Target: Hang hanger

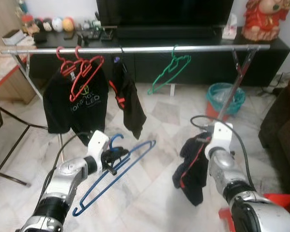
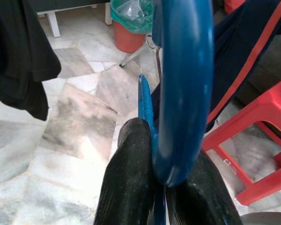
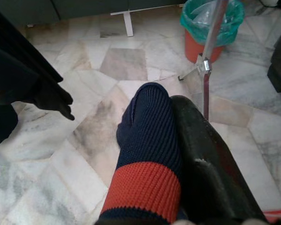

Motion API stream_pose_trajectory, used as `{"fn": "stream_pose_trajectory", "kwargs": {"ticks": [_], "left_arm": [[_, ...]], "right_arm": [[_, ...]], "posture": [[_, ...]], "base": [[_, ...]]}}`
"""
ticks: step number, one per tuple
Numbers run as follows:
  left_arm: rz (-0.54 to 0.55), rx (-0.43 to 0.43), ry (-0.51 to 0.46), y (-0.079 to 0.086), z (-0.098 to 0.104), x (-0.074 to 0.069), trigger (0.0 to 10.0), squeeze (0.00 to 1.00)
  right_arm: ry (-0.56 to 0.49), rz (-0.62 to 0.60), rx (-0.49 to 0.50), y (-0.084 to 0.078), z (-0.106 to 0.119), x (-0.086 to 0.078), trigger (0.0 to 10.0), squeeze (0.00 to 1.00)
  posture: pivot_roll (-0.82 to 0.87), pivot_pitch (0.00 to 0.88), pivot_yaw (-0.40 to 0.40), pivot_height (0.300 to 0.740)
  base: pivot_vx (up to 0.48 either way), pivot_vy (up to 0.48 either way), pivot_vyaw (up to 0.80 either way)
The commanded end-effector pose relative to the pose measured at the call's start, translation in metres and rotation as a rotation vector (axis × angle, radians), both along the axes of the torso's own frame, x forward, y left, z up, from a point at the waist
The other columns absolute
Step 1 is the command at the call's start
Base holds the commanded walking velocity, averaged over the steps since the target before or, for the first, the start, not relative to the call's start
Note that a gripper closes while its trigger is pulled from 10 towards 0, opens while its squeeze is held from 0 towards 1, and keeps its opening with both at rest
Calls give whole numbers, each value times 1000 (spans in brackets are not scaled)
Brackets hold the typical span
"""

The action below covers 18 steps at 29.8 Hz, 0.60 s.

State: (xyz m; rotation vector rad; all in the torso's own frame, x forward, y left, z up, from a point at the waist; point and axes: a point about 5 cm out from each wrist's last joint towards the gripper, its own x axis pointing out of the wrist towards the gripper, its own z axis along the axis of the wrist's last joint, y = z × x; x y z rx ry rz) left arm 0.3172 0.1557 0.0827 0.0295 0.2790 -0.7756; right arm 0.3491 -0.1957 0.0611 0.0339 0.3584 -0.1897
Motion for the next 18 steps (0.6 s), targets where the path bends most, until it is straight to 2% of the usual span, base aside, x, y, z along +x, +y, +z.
{"fn": "stream_pose_trajectory", "kwargs": {"ticks": [1, 3, 8, 14, 18], "left_arm": [[-13, 18, -10, -2, 4, 5, 10000, 0], [7, 23, -21, -2, 5, 8, 10000, 0], [26, 22, -28, 0, 4, 10, 10000, 0], [98, -52, -58, 6, 9, 13, 10000, 0], [110, -22, -75, 9, 9, 15, 10000, 0]], "right_arm": [[-60, 3, 9, 5, 15, 9, 10000, 0], [-68, 8, 8, 6, 15, 9, 10000, 0], [-52, 1, 14, 6, 12, 7, 10000, 0], [-46, 3, 17, 7, 11, 7, 10000, 0], [-43, 8, 15, 8, 10, 7, 10000, 0]], "posture": [[23, 53, 59, 740], [21, 55, 63, 740], [20, 59, 64, 740], [24, 65, 63, 740], [25, 65, 60, 740]], "base": [[0, 0, 0], [0, 0, 0], [0, 0, -800], [0, 0, -800], [0, 0, -800]]}}
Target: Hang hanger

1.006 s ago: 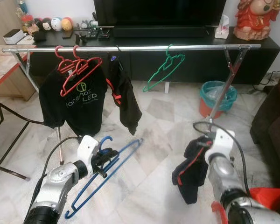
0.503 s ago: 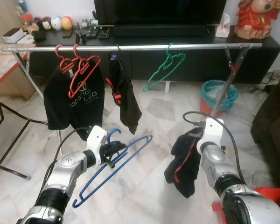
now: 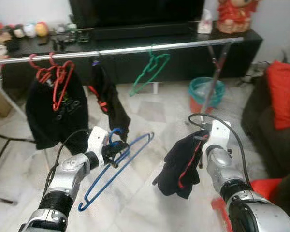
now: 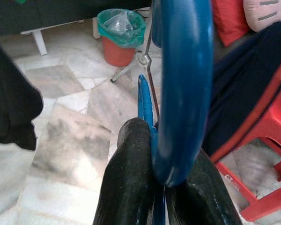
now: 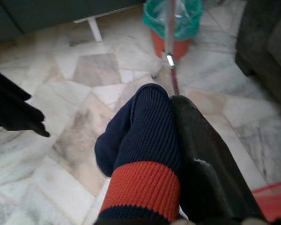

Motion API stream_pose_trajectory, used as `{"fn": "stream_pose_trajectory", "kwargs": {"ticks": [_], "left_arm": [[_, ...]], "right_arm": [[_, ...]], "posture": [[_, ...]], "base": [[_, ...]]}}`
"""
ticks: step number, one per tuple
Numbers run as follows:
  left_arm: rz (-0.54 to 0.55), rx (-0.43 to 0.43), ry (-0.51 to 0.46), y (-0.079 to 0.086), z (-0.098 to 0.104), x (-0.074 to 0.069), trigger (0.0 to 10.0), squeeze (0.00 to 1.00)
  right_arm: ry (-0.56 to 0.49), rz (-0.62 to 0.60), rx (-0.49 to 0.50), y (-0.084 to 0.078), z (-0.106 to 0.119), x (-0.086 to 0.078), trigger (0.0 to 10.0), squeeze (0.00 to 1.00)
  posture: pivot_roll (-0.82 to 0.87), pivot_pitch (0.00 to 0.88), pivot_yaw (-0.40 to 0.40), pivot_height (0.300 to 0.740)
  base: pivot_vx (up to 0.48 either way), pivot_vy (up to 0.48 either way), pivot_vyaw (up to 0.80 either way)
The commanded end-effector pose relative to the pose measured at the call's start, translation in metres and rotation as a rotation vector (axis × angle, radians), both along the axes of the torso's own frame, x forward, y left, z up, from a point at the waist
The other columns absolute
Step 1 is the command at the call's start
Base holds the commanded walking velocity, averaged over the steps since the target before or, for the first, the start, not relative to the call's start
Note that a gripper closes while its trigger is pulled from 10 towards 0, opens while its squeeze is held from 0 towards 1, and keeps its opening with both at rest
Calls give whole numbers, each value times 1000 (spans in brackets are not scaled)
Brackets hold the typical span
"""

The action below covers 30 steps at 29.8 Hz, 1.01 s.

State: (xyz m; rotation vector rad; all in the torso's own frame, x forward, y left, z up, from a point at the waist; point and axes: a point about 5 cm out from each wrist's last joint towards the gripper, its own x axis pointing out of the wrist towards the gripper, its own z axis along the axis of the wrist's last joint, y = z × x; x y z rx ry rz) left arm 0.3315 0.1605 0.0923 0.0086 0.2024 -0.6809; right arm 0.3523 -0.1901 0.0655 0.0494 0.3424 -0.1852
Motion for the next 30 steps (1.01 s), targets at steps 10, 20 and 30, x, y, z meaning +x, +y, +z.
{"fn": "stream_pose_trajectory", "kwargs": {"ticks": [10, 20, 30], "left_arm": [[17, 15, -15, 7, -2, -1, 10000, 0], [-17, 8, -14, 4, -4, -4, 10000, 0], [-277, 48, 79, -4, -6, -23, 10000, 0]], "right_arm": [[-21, 11, -5, 2, 6, 3, 10000, 0], [-28, 40, -5, 6, 8, 6, 10000, 0], [5, 15, -25, 1, 8, 6, 10000, 0]], "posture": [[20, 66, 53, 740], [19, 66, 36, 740], [22, 64, 32, 740]], "base": [[0, 0, -800], [0, 0, -560], [0, 0, 0]]}}
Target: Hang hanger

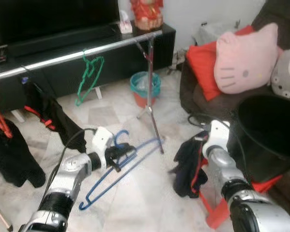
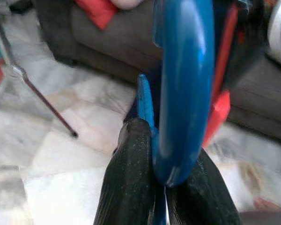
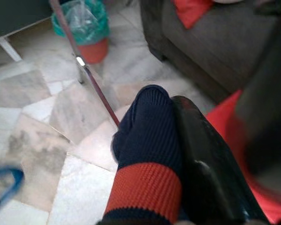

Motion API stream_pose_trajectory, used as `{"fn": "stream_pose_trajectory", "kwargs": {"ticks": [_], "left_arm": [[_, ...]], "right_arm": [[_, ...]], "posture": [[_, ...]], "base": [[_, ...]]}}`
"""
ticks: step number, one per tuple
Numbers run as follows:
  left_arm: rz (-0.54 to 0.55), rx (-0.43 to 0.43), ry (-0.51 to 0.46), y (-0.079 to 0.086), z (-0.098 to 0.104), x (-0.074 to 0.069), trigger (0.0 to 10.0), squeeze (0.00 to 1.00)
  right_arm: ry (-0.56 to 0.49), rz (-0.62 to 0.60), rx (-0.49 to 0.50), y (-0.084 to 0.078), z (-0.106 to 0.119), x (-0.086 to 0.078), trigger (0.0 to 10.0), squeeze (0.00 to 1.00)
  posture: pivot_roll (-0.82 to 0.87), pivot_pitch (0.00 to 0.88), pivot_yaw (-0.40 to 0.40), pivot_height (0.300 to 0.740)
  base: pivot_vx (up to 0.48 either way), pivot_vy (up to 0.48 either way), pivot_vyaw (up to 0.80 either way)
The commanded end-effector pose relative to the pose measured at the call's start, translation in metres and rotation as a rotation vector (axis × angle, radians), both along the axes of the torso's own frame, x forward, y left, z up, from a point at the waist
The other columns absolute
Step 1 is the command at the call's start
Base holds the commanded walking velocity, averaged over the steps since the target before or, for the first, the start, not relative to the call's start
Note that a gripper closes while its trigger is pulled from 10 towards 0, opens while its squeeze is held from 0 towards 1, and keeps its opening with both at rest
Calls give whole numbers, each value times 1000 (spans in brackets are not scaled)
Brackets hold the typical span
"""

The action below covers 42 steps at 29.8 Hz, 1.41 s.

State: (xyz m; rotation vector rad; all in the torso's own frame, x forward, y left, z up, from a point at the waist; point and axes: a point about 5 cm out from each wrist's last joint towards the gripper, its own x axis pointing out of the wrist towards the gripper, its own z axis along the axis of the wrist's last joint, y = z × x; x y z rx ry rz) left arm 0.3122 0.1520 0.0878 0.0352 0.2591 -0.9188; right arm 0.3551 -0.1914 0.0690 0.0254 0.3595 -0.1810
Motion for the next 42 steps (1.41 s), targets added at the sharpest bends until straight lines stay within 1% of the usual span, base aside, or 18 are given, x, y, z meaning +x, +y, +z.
{"fn": "stream_pose_trajectory", "kwargs": {"ticks": [1, 3, 6, 8, 9, 10, 13, 17, 20, 26, 29, 32, 34, 35, 38, 41, 42], "left_arm": [[-50, 37, 31, 5, -2, -5, 10000, 0], [-123, 79, 56, 10, -1, -11, 10000, 0], [-153, 88, 69, 12, 0, -14, 10000, 0], [-167, 77, 64, 12, 5, -14, 10000, 0], [-200, 4, 64, 6, 16, -15, 10000, 0], [-200, 4, 64, 6, 16, -15, 10000, 0], [-244, -72, 63, -3, 26, -19, 10000, 0], [-308, -138, 91, -12, 31, -24, 10000, 0], [-380, -120, 113, -18, 31, -32, 10000, 0], [-452, -69, 142, -21, 29, -43, 10000, 0], [-442, -46, 144, -22, 27, -43, 10000, 0], [-387, -21, 119, -27, 25, -37, 10000, 0], [-344, -23, 115, -30, 24, -32, 10000, 0], [-337, -31, 114, -33, 24, -31, 10000, 0], [-337, -36, 111, -35, 26, -30, 10000, 0], [-309, -42, 97, -39, 30, -24, 10000, 0], [-309, -42, 97, -39, 30, -24, 10000, 0]], "right_arm": [[-15, 8, -4, 2, 5, 4, 10000, 0], [-19, 9, -6, 3, 7, 5, 10000, 0], [-19, 9, -7, 2, 7, 5, 10000, 0], [-18, 7, -8, 2, 7, 5, 10000, 0], [-13, -5, -3, 2, 6, 4, 10000, 0], [-13, -5, -3, 2, 6, 4, 10000, 0], [-22, -11, 13, 5, 10, 7, 10000, 0], [-46, 19, 16, 11, 16, 11, 10000, 0], [-50, 19, 16, 12, 20, 14, 10000, 0], [-65, 18, 16, 13, 28, 19, 10000, 0], [-72, 20, 21, 15, 32, 21, 10000, 0], [-82, 24, 31, 18, 36, 23, 10000, 0], [-85, 24, 36, 20, 36, 24, 10000, 0], [-86, 20, 44, 20, 36, 24, 10000, 0], [-85, 16, 47, 20, 36, 24, 10000, 0], [-86, 13, 51, 20, 38, 25, 10000, 0], [-86, 13, 51, 20, 38, 25, 10000, 0]], "posture": [[22, 64, 32, 740], [23, 61, 32, 740], [26, 56, 32, 740], [29, 52, 32, 740], [30, 49, 33, 740], [30, 49, 33, 740], [27, 42, 33, 740], [27, 35, 32, 740], [28, 28, 30, 740], [29, 20, 31, 740], [31, 24, 32, 740], [31, 34, 31, 740], [28, 36, 32, 740], [28, 36, 32, 740], [26, 44, 33, 740], [26, 49, 34, 740], [26, 49, 34, 740]], "base": [[0, 0, 0], [0, 0, 0], [0, 0, 0], [0, 0, 0], [0, 0, 0], [0, 0, 0], [0, 0, 0], [0, 0, 0], [0, 0, 0], [0, 0, 0], [0, 0, 0], [0, 0, 0], [0, 0, 0], [0, 0, 0], [0, 0, 0], [0, 0, 0], [0, 0, 0]]}}
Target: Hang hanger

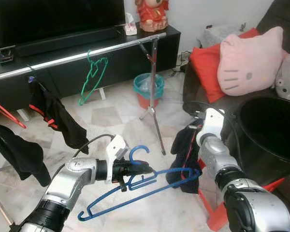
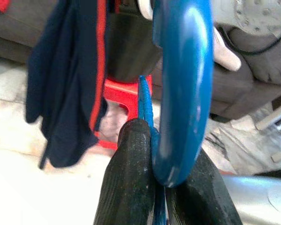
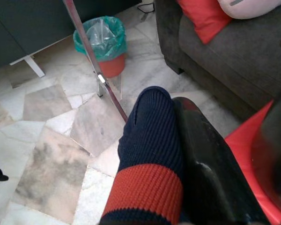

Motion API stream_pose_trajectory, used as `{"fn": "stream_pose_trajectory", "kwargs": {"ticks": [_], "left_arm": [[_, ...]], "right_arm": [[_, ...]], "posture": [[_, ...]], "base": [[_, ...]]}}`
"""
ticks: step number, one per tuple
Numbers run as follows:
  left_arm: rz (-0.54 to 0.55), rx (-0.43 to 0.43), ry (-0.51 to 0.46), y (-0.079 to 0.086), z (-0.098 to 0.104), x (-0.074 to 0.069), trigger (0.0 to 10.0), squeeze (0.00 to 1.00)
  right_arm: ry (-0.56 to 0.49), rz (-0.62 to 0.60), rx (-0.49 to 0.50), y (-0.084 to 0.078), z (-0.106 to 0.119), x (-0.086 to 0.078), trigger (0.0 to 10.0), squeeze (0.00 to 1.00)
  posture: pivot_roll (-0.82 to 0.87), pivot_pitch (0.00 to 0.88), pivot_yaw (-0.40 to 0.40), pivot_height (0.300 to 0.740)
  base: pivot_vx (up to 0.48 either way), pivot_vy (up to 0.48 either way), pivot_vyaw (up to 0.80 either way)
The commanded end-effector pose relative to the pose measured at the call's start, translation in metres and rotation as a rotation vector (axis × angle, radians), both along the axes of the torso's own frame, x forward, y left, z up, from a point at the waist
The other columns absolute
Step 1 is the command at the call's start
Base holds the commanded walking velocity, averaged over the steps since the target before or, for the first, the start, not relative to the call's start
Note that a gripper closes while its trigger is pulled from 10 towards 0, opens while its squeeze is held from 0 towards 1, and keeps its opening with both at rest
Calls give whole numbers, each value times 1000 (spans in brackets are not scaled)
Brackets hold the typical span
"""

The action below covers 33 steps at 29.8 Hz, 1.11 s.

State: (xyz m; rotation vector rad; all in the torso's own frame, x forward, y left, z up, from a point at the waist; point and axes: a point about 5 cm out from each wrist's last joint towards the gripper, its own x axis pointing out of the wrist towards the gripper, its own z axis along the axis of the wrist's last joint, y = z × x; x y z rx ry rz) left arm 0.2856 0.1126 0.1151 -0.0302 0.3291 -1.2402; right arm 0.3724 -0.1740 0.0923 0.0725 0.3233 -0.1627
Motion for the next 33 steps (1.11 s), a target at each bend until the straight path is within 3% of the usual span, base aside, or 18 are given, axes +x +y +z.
{"fn": "stream_pose_trajectory", "kwargs": {"ticks": [1, 11, 19, 27, 33], "left_arm": [[17, 22, -12, -2, 2, 4, 10000, 0], [134, 23, -13, -7, -5, 20, 10000, 0], [240, 45, -35, -8, -7, 34, 10000, 0], [328, 10, -76, -9, 0, 48, 10000, 0], [361, -29, -101, -11, 6, 53, 10000, 0]], "right_arm": [[-48, 3, 7, 3, 16, 8, 10000, 0], [-61, -1, 33, 6, 23, 12, 10000, 0], [-80, 29, 52, 17, 31, 16, 10000, 0], [-88, 73, 69, 34, 36, 18, 10000, 0], [-85, 76, 67, 35, 35, 17, 10000, 0]], "posture": [[27, 49, 34, 740], [25, 53, 33, 740], [27, 52, 38, 740], [28, 50, 38, 740], [30, 52, 37, 740]], "base": [[0, 0, 0], [0, 0, 0], [0, 0, 0], [0, 0, 0], [0, 0, 0]]}}
